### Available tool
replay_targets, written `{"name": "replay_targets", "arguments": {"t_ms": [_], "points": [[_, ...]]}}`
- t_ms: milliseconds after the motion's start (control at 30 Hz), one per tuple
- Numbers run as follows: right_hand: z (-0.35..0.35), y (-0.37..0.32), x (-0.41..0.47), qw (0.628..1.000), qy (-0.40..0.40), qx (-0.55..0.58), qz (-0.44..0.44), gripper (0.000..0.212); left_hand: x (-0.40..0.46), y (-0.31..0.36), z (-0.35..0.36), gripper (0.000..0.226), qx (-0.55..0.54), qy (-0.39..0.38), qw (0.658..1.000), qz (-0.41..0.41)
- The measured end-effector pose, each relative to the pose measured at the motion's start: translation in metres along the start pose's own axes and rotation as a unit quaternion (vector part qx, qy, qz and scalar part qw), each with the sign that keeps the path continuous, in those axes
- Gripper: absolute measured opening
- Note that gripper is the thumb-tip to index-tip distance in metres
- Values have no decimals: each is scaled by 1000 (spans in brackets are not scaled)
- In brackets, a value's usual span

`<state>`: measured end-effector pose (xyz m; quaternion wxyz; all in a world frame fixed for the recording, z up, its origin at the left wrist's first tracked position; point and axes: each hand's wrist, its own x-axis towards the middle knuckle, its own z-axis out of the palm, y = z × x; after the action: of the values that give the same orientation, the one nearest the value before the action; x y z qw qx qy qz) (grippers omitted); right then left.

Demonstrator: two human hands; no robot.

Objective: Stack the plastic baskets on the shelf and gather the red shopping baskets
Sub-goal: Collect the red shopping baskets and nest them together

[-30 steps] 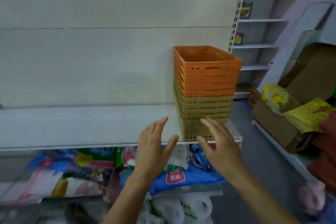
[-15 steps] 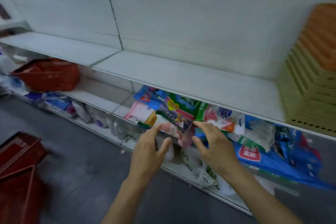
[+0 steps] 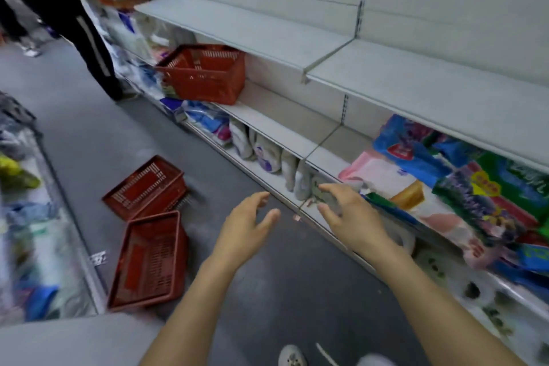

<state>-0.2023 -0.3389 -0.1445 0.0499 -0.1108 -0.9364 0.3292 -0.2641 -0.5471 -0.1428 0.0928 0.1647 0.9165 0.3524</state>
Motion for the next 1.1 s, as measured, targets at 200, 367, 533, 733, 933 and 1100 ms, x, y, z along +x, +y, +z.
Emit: {"name": "replay_targets", "arguments": {"t_ms": [200, 367, 533, 733, 933, 1100], "points": [[51, -62, 105, 999, -33, 22, -27, 34, 81, -63, -64, 41, -52, 19, 997, -53], [88, -92, 208, 997, -56, 49, -35, 33, 171, -115, -106, 37, -107, 37, 989, -91], [128, -117, 333, 992, -70, 98, -23, 33, 282, -160, -147, 35, -156, 59, 978, -124], [165, -155, 476, 983, -87, 164, 14, 34, 399, -203, -201, 34, -175, 65, 968, -170], [204, -194, 575, 973, -98, 202, 48, 34, 489, -248, -244, 36, -183, 77, 961, -194], [238, -210, 636, 968, -88, 218, 84, 29, 569, -289, -268, 37, -179, 65, 961, -200]]}}
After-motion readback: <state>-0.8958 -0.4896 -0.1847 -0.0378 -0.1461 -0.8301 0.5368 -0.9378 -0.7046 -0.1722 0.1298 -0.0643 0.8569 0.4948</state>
